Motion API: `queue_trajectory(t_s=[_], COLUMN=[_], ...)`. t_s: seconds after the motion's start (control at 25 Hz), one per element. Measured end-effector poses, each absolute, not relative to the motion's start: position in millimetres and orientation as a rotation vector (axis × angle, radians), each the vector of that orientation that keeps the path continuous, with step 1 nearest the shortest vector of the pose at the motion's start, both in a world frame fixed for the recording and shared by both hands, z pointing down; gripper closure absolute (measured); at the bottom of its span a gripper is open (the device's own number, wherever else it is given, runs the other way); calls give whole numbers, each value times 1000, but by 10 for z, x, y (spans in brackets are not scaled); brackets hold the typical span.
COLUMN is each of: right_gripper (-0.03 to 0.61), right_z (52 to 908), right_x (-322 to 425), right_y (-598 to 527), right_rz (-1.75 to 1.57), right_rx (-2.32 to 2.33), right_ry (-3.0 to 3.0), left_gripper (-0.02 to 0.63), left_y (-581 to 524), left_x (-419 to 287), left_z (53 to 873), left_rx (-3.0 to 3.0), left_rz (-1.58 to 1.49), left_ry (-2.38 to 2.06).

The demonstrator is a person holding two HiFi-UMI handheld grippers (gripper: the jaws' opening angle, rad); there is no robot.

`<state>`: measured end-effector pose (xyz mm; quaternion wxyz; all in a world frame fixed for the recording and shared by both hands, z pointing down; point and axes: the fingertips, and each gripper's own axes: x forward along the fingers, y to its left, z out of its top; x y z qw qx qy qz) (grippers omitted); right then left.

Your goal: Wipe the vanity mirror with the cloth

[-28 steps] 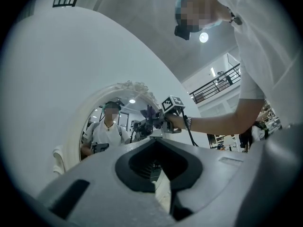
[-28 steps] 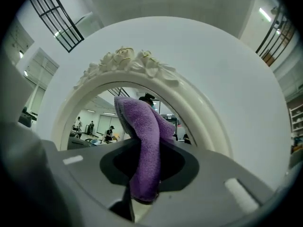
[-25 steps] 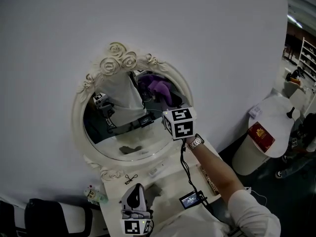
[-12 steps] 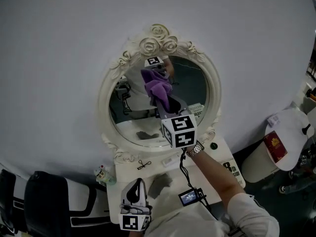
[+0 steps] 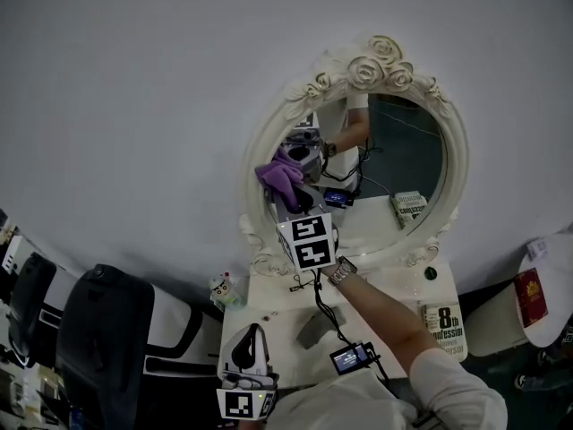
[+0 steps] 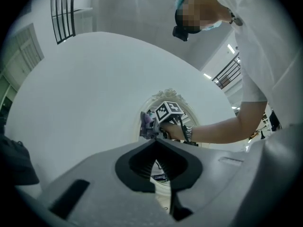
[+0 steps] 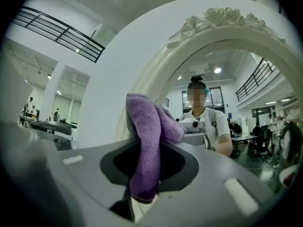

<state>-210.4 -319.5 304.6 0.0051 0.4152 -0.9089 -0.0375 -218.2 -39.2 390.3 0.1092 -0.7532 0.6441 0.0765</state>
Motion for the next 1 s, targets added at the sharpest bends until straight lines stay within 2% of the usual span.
queue_trajectory(t_s=[0.28,0.8,1.0], right_gripper=[483,480,480], right_z=[3032,3143,3172], right_x=[-1789,720,1373], right_y=[-3281,-3687,-3783], right_rz=[-121,-103,-48], right_rx=[1386,1911,2050], right_ry=[-2830,-2462,-2359], left_gripper=[607,607,607], left_y=[-425,-915,-936], left_x=[-2074,-852,-645], left_z=[3925,3936,3934], left_rx=[-2243,-2557,-2573], left_rz=[199,260,256], left_ry=[1872,1471,1412])
